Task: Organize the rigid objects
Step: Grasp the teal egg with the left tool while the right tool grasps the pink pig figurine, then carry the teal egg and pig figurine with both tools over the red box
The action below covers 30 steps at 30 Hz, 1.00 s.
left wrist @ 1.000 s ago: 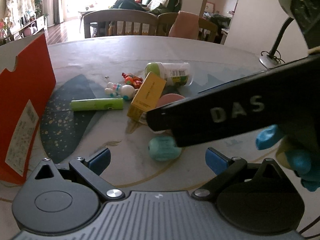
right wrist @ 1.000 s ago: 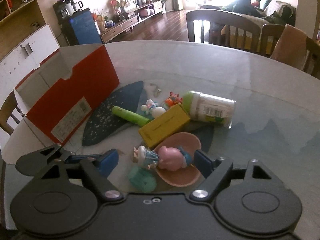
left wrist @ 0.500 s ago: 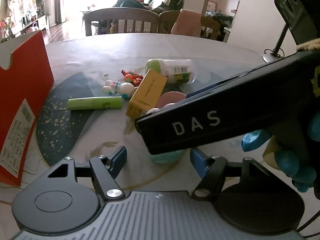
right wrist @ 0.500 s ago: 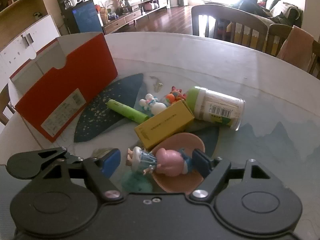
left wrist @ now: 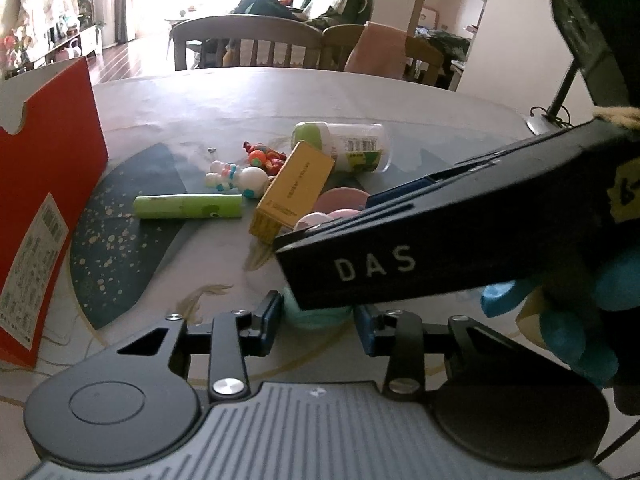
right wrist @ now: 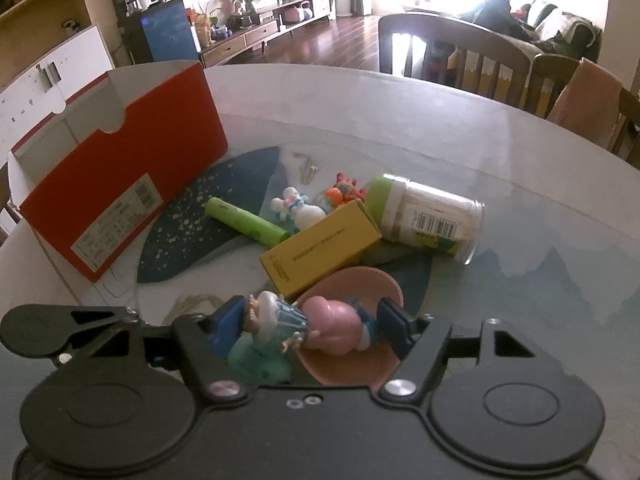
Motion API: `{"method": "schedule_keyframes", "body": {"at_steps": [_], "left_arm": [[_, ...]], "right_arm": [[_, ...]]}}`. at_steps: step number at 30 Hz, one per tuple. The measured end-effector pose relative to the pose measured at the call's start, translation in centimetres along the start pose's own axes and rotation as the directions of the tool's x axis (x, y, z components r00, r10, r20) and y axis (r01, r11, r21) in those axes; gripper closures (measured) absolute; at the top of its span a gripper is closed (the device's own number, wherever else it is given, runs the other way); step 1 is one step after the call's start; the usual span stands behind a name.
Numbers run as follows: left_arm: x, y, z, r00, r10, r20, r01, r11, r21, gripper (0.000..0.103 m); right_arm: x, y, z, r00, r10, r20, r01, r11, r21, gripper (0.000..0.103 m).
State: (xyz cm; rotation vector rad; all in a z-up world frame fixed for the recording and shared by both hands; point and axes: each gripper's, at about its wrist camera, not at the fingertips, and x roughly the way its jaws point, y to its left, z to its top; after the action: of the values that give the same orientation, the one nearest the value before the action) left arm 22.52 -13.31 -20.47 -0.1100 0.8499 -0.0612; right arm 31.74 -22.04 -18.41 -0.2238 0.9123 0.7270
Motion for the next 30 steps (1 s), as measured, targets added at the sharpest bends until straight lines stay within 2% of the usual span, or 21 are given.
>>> {"method": "schedule_keyframes", "body": {"at_steps": [6,7,8,14,24,30], "left_arm": [[-0.2,0.2,0.3,1.0,0.0,-0.008,0.0,1.0,-0.012,0.064],[-0.3,0.3,0.4,1.0,-0.002,-0.005,0.001,1.0,-0.014,0.064],[-0.5,0.3,0.3,1.0,-0.002,-0.003,0.002,1.0,-0.013,0.064],[-1.2,0.6,0.4,1.0,0.003,0.0,-0.003,1.0,-0.02,0.064],[-2.5,1.8,0.7,1.0,0.016,0.004,-0.016,0.998,-0.062,0.064],[-4.5,2.1,1.8,1.0,0.011,0.027,-0.008,0.997,-0.077,0.064]], "right_arm": [[-0.7,0.0,0.3,1.0,-0.011,0.006,0.011,1.0,0.003,0.044],[-1.0,-0.1,0.3,1.0,0.002,0.019,-0.002,1.0,0.009,0.055],[-1.4,-0.1,0.5,0.999,0.01,0.033,-0.011,1.0,0.013,0.062],[-1.8,-0.7,0.5,1.0,-0.013,0.021,0.012,0.999,0.049,0.063],[-4.9,-2.3,1.0,0.996,0.036,0.087,-0.051,0.983,0.179,0.062],[-7.1,-1.5,1.8,0.992,0.04,0.121,-0.061,0.984,0.169,0.062]]}}
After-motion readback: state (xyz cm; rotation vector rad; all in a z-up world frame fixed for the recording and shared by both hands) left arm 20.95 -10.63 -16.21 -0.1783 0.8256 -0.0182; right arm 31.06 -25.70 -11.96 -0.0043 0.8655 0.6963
